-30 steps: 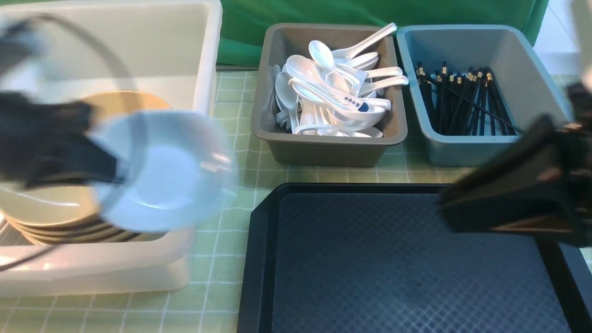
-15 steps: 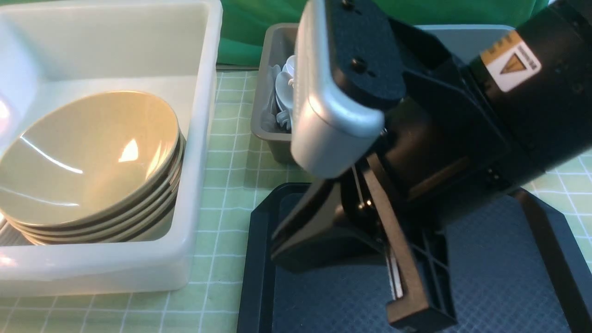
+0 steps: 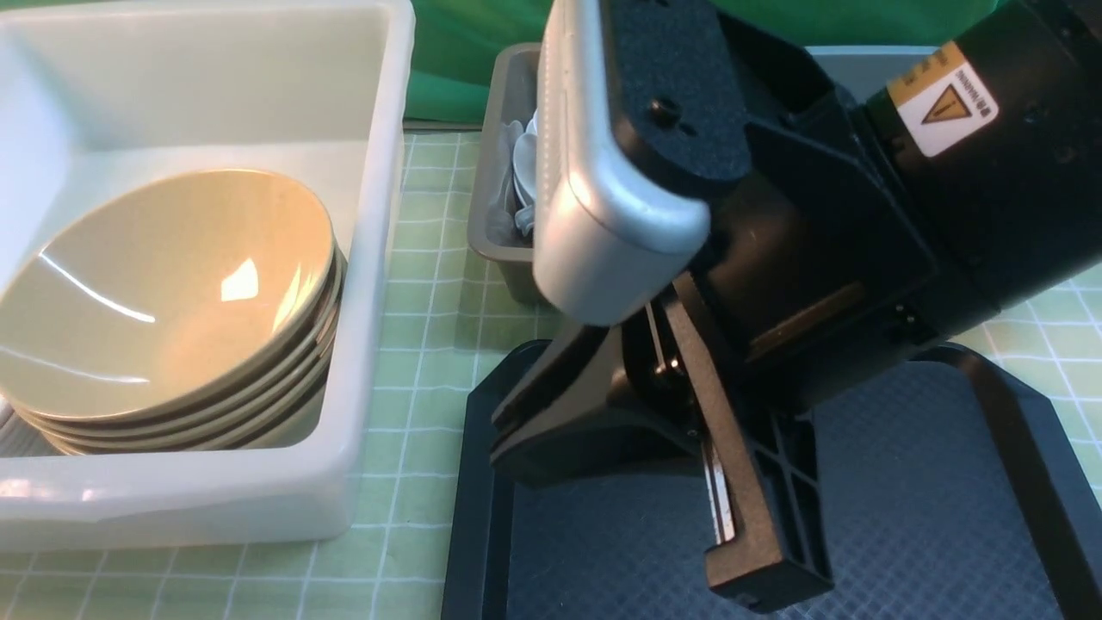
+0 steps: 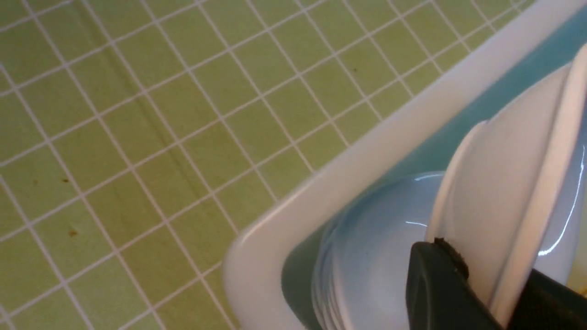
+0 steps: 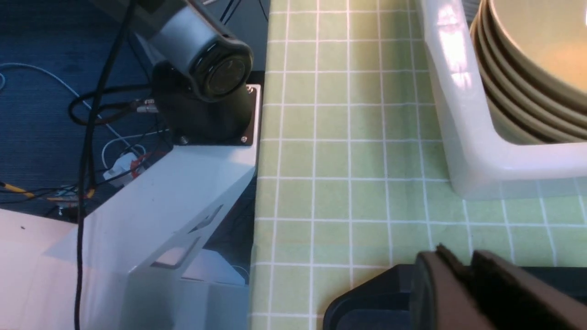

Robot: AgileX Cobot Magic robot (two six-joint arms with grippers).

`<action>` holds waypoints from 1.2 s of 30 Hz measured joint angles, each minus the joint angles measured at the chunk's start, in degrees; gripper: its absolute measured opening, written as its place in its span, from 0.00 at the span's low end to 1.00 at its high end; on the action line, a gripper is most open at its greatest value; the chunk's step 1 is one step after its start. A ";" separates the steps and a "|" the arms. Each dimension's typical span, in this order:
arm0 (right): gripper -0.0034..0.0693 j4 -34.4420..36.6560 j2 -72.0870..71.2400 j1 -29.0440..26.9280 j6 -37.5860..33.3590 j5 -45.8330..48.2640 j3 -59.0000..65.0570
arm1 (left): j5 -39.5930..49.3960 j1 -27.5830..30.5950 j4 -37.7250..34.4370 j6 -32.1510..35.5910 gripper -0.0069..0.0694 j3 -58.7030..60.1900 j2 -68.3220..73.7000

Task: On green table put chopsticks spoon bowls plates into blue grey white boxes.
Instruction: 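Place the white bowl into the white bin with the other dishes with the left gripper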

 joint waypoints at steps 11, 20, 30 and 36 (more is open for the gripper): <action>0.19 0.00 0.00 0.00 -0.06 -0.49 0.00 | 1.09 -0.10 1.16 -1.28 0.11 -0.04 6.94; 0.19 0.00 0.00 0.00 -0.44 -0.68 0.00 | 1.85 -0.63 0.00 -1.38 0.11 -0.04 9.01; 0.21 0.00 0.00 0.00 -0.49 -1.32 0.00 | 2.33 -2.11 0.00 -1.71 0.27 -0.11 10.48; 0.21 0.00 0.00 0.00 -0.49 -2.00 0.00 | 2.53 -2.11 -1.44 -1.94 0.49 -0.17 10.60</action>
